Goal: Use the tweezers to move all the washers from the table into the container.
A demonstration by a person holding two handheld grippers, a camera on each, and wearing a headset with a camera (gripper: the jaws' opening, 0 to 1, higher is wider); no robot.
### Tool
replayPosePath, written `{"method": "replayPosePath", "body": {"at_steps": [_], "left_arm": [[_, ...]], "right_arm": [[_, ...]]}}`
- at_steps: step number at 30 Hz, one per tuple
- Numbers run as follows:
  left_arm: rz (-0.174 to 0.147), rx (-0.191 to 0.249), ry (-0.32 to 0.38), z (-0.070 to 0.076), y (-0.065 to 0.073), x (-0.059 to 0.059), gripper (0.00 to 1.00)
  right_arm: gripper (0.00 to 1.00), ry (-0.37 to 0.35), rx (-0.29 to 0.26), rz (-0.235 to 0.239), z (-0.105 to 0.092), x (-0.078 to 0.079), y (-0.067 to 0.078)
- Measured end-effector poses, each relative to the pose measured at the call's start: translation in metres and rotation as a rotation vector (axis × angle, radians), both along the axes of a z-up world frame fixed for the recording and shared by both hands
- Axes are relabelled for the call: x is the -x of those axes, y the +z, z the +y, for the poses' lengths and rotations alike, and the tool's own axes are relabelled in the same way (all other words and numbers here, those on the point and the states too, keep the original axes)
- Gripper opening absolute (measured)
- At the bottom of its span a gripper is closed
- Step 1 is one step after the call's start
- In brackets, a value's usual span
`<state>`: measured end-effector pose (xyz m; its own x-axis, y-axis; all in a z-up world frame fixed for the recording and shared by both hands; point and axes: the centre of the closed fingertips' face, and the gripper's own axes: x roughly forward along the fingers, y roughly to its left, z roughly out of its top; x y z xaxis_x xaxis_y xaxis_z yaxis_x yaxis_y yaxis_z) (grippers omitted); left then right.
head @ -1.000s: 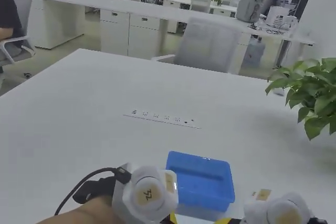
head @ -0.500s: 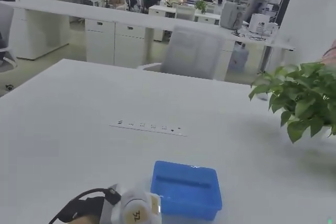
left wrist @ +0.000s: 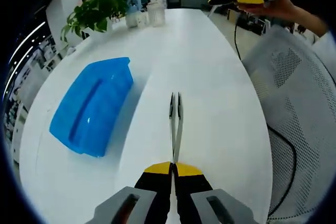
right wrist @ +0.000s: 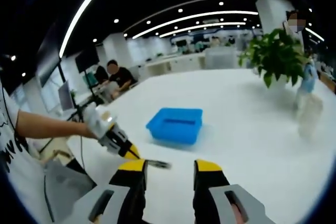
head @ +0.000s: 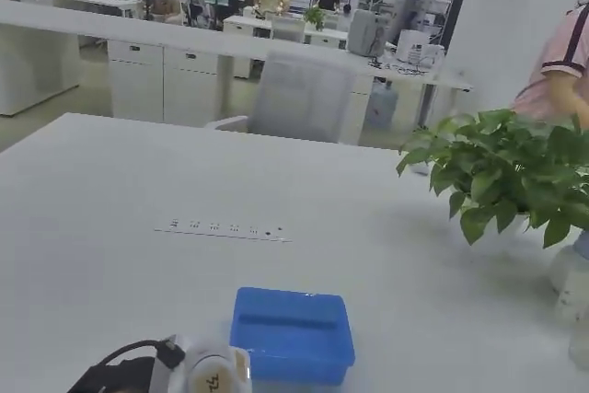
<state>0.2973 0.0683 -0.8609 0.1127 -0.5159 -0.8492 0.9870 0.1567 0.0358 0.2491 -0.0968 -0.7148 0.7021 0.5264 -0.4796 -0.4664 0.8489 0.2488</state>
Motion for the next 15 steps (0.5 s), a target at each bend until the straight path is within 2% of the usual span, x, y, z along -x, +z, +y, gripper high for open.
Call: {"method": "replayPosePath", "body": {"at_steps": [3, 4, 5, 7, 9, 15], "left_arm": [[0.011, -0.010, -0.007, -0.001, -0.002, 0.000, 0.00], [0.017, -0.040, -0.014, 0.002, -0.005, 0.002, 0.00], [0.009, -0.024, -0.034, -0.002, -0.004, 0.001, 0.00], [0.014, -0.038, -0.034, -0.001, -0.003, 0.001, 0.00], [0.002, -0.049, -0.055, -0.001, -0.003, 0.002, 0.00], [0.013, -0.068, -0.058, -0.005, -0.002, 0.001, 0.00]], "right_arm": [[0.32, -0.016, 0.010, -0.003, -0.006, 0.004, 0.001], [0.32, -0.018, 0.015, -0.002, -0.008, 0.005, 0.002], [0.32, -0.021, 0.017, -0.003, -0.009, 0.007, 0.002], [0.32, -0.029, 0.019, -0.008, -0.012, 0.008, 0.003], [0.31, -0.041, 0.012, -0.010, -0.015, 0.010, 0.004], [0.31, -0.060, 0.004, -0.017, -0.019, 0.012, 0.006]]}}
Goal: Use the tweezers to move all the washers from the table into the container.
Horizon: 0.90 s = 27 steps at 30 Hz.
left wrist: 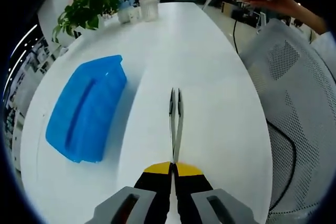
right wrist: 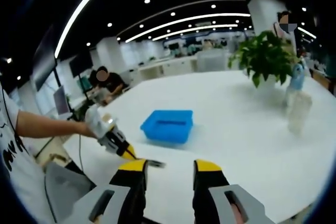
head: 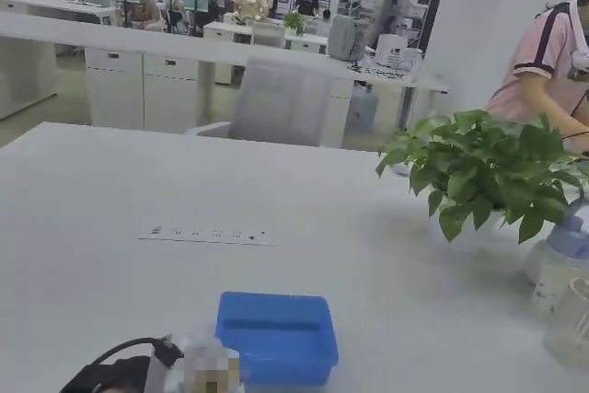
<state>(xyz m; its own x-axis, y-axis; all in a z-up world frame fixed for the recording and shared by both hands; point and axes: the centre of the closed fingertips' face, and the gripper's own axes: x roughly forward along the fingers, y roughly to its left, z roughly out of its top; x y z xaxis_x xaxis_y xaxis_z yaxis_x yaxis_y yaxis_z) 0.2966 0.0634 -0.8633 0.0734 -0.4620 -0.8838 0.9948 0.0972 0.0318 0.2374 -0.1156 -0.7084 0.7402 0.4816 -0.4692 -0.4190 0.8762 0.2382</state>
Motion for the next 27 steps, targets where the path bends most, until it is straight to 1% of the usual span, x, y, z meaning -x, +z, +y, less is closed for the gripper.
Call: {"method": "replayPosePath", "body": {"at_steps": [3, 4, 8, 9, 11, 12, 14, 15, 16, 18, 19, 20, 23, 24, 25, 26, 27], "left_arm": [[0.009, -0.011, 0.003, -0.001, 0.000, -0.001, 0.00], [0.019, -0.012, 0.015, -0.002, 0.000, -0.002, 0.00], [0.076, 0.022, 0.120, -0.002, 0.001, -0.002, 0.00], [0.076, 0.025, 0.118, -0.002, 0.001, -0.002, 0.00], [0.084, 0.038, 0.128, -0.002, 0.001, -0.001, 0.01], [0.103, 0.056, 0.168, -0.003, 0.001, 0.001, 0.03], [0.113, 0.085, 0.219, -0.003, 0.002, 0.001, 0.10], [0.107, 0.089, 0.234, -0.002, 0.003, 0.000, 0.16], [0.097, 0.092, 0.267, 0.001, 0.003, -0.002, 0.21], [0.101, 0.116, 0.322, 0.005, 0.007, -0.002, 0.29], [0.090, 0.132, 0.363, 0.008, 0.011, -0.004, 0.33], [0.088, 0.139, 0.380, 0.011, 0.014, -0.003, 0.37], [0.127, 0.166, 0.466, 0.020, 0.024, 0.004, 0.54], [0.117, 0.167, 0.463, 0.024, 0.026, 0.005, 0.61], [0.107, 0.171, 0.481, 0.029, 0.028, 0.006, 0.64], [0.091, 0.180, 0.515, 0.034, 0.033, 0.007, 0.67], [0.083, 0.197, 0.536, 0.037, 0.038, 0.008, 0.70]], "right_arm": [[0.31, -0.009, -0.010, -0.006, -0.002, -0.001, 0.002], [0.31, -0.010, -0.014, -0.007, -0.002, -0.002, 0.003], [0.32, -0.008, -0.016, -0.006, -0.002, -0.003, 0.002], [0.32, -0.006, -0.014, -0.004, -0.001, -0.003, 0.001], [0.33, -0.003, -0.018, -0.002, 0.000, -0.004, 0.002], [0.33, -0.001, -0.022, 0.000, 0.001, -0.004, 0.003], [0.34, 0.005, -0.023, -0.002, 0.002, -0.006, 0.005], [0.34, 0.008, -0.018, -0.004, 0.003, -0.006, 0.006], [0.34, 0.013, -0.008, -0.007, 0.003, -0.007, 0.007], [0.36, 0.015, 0.004, -0.010, 0.003, -0.008, 0.008], [0.37, 0.013, 0.006, -0.012, 0.002, -0.008, 0.008], [0.37, 0.011, 0.006, -0.013, 0.002, -0.008, 0.008], [0.42, -0.002, -0.002, -0.009, 0.000, -0.009, 0.008], [0.45, -0.003, -0.002, -0.006, 0.000, -0.009, 0.007], [0.46, -0.003, 0.001, -0.005, 0.001, -0.009, 0.007], [0.49, -0.003, 0.006, -0.007, 0.001, -0.009, 0.007], [0.50, -0.005, 0.014, -0.008, 0.001, -0.008, 0.007]]}}
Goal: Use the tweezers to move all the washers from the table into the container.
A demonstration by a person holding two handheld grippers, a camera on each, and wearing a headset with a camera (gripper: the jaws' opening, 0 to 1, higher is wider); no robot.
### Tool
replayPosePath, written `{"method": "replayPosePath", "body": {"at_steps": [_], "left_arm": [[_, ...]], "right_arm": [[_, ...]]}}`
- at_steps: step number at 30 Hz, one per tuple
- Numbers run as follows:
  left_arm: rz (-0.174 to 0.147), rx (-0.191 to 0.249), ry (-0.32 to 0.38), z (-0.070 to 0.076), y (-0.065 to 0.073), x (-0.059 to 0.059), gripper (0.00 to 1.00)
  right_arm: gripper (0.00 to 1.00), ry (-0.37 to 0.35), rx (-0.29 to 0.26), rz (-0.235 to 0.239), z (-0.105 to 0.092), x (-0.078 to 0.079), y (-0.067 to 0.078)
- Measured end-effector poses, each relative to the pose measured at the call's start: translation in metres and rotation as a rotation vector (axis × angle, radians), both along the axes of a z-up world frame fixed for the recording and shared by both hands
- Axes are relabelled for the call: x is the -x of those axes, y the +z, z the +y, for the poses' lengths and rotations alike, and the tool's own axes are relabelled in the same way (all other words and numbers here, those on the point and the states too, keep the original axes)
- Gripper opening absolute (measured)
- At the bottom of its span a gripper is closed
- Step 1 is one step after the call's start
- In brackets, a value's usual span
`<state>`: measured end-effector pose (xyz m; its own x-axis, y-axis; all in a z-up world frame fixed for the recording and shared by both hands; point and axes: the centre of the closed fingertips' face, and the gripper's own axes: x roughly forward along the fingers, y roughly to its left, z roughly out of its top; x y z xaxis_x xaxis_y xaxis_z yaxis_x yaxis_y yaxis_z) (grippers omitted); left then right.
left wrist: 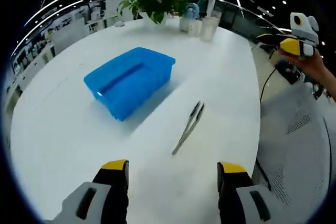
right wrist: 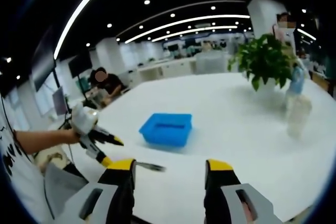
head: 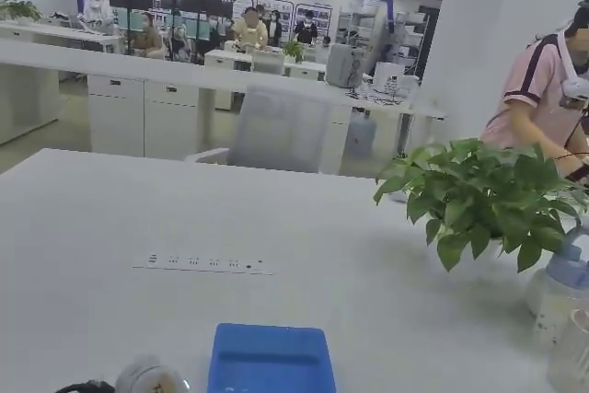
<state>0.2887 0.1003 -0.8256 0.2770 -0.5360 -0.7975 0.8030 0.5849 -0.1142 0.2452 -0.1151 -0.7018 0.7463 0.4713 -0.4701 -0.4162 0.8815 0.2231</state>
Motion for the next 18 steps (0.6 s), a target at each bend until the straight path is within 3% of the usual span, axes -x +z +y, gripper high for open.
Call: {"method": "replayPosePath", "body": {"at_steps": [3, 5, 9, 13, 15, 18], "left_arm": [[-0.018, 0.052, 0.073, 0.009, 0.017, 0.006, 0.77], [-0.036, 0.058, 0.100, 0.015, 0.025, 0.010, 0.80], [-0.059, 0.136, 0.218, 0.024, 0.050, 0.018, 0.88], [-0.084, 0.152, 0.283, 0.032, 0.066, 0.027, 0.99], [-0.107, 0.165, 0.321, 0.037, 0.074, 0.029, 0.99], [-0.114, 0.195, 0.372, 0.039, 0.082, 0.034, 0.99]], "right_arm": [[0.57, -0.007, -0.001, 0.025, 0.000, 0.001, -0.006], [0.60, -0.020, -0.010, 0.018, -0.001, 0.001, -0.006], [0.67, -0.029, -0.013, 0.020, -0.001, -0.002, -0.009], [0.78, -0.030, 0.011, 0.035, -0.001, -0.002, -0.018], [0.82, -0.033, 0.023, 0.061, -0.002, -0.002, -0.025], [0.93, -0.038, 0.028, 0.083, -0.002, 0.000, -0.032]]}}
